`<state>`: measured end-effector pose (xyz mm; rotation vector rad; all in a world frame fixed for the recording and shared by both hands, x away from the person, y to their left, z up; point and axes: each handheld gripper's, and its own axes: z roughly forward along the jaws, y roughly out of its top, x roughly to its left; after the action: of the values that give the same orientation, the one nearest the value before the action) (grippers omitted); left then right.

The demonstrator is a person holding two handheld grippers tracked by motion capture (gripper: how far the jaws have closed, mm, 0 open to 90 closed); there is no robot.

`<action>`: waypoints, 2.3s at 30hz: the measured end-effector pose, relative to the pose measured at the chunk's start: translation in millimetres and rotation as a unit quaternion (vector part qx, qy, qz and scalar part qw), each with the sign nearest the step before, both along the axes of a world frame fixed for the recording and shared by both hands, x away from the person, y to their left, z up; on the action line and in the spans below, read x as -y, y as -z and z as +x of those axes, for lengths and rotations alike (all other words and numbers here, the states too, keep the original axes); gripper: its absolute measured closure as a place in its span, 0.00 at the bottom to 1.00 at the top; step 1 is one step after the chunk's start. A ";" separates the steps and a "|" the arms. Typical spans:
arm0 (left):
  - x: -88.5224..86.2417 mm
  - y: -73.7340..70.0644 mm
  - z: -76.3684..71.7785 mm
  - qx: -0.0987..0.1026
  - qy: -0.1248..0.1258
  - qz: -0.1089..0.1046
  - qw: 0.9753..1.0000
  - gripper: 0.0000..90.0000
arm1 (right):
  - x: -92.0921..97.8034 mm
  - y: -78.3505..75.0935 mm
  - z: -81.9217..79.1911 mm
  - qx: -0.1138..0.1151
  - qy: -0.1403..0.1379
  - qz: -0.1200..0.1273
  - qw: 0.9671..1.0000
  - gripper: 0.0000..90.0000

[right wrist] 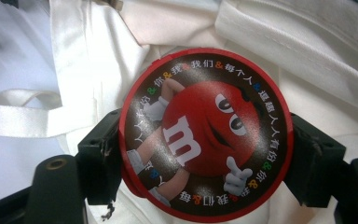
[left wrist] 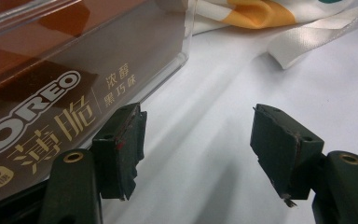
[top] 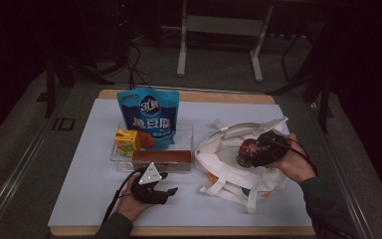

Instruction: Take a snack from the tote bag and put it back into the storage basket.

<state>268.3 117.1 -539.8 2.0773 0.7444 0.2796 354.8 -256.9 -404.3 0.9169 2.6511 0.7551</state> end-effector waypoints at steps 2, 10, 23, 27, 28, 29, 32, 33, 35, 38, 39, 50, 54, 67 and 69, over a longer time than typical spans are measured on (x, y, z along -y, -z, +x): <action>0.0 0.0 0.0 0.000 0.000 0.000 1.000 0.39 | -1.5 -0.7 0.0 0.000 -0.002 0.000 1.000 0.28; 0.0 0.0 0.0 0.000 0.000 0.000 1.000 0.39 | -7.9 -2.8 0.4 0.000 -0.004 0.004 1.000 0.28; 0.1 0.0 0.2 -0.002 0.000 0.000 1.000 0.39 | -20.2 -7.5 2.0 0.002 -0.014 0.012 1.000 0.28; 0.1 0.0 0.1 -0.001 0.000 0.000 1.000 0.39 | -25.2 -8.7 2.7 0.002 -0.020 0.013 1.000 0.28; 0.2 0.0 0.1 -0.001 0.001 0.000 1.000 0.39 | -26.5 -8.9 3.0 0.003 -0.021 0.011 1.000 0.28; 0.2 0.0 0.0 -0.001 0.001 0.000 1.000 0.39 | -27.7 -9.1 3.1 0.002 -0.022 0.012 1.000 0.28; 0.2 0.0 0.0 -0.001 0.001 0.000 1.000 0.39 | -31.5 -9.9 2.8 0.002 -0.026 0.011 1.000 0.28; 0.2 0.0 0.0 -0.001 0.001 0.000 1.000 0.39 | -32.8 -10.2 2.5 0.002 -0.025 0.012 1.000 0.28; 0.2 0.0 0.0 -0.001 0.001 0.001 1.000 0.39 | -34.6 -10.8 2.5 0.003 -0.028 0.012 1.000 0.28; 0.2 0.0 0.0 -0.001 0.001 0.000 1.000 0.39 | -37.1 -11.2 2.3 0.003 -0.030 0.017 0.999 0.28; 0.2 0.0 0.0 -0.001 0.001 0.001 1.000 0.39 | -37.7 -11.4 2.4 0.003 -0.031 0.017 0.999 0.28; 0.3 0.0 -0.1 -0.001 0.000 0.001 1.000 0.39 | -49.3 -14.4 3.2 0.002 -0.039 0.028 0.999 0.28; 0.3 0.0 -0.1 0.000 0.000 0.000 1.000 0.39 | -56.2 -15.9 3.9 0.004 -0.047 0.028 0.999 0.28; 0.3 0.0 -0.1 0.000 0.000 0.000 1.000 0.39 | -73.1 -24.2 3.6 0.005 -0.063 0.043 0.997 0.28; 0.2 -0.1 -0.1 -0.001 0.000 0.000 1.000 0.38 | -75.7 -25.5 3.5 0.005 -0.065 0.043 0.997 0.28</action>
<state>268.2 116.9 -539.7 2.0779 0.7450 0.2783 358.3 -181.3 -378.8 0.7631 2.7090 0.9083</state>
